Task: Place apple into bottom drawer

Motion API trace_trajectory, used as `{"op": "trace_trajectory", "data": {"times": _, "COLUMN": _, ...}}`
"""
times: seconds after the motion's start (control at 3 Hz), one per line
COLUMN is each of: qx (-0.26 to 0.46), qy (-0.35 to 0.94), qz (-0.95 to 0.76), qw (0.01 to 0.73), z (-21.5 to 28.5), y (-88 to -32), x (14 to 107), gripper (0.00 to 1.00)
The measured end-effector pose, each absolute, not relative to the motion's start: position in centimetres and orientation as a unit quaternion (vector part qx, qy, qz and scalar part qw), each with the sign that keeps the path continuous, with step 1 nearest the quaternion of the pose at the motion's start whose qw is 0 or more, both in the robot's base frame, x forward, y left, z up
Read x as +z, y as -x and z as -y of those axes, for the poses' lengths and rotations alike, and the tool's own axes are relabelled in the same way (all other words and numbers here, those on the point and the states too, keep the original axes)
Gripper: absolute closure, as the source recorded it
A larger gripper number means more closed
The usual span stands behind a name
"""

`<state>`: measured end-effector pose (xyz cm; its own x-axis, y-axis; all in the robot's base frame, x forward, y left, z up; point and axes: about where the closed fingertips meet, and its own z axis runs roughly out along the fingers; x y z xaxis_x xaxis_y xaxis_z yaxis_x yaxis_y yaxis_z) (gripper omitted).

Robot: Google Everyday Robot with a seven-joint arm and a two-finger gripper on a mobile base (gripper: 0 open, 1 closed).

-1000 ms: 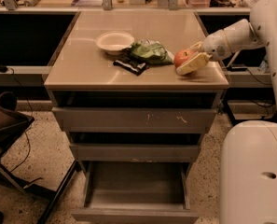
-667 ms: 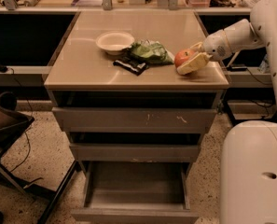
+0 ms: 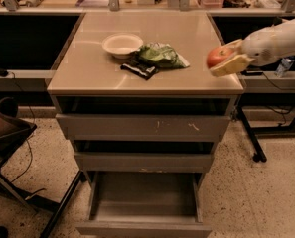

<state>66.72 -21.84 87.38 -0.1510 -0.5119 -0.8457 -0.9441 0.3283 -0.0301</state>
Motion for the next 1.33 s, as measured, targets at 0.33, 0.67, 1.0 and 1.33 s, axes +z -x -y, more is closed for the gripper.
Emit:
{"op": "trace_trajectory", "data": {"times": 0.33, "qx": 0.211, "qy": 0.502, "qz": -0.677, "qw": 0.495, "z": 22.7, "y": -61.7, "x": 96.4, "gripper": 1.0}}
{"op": "trace_trajectory", "data": {"times": 0.67, "qx": 0.174, "qy": 0.493, "qz": -0.622, "qw": 0.583, "z": 19.4, "y": -55.4, "x": 105.8, "gripper": 1.0}}
{"op": "trace_trajectory", "data": {"times": 1.0, "qx": 0.181, "qy": 0.47, "qz": -0.613, "qw": 0.609, "z": 18.1, "y": -53.7, "x": 107.1, "gripper": 1.0}}
{"op": "trace_trajectory", "data": {"times": 1.33, "qx": 0.181, "qy": 0.469, "qz": -0.613, "qw": 0.609, "z": 18.1, "y": -53.7, "x": 107.1, "gripper": 1.0}}
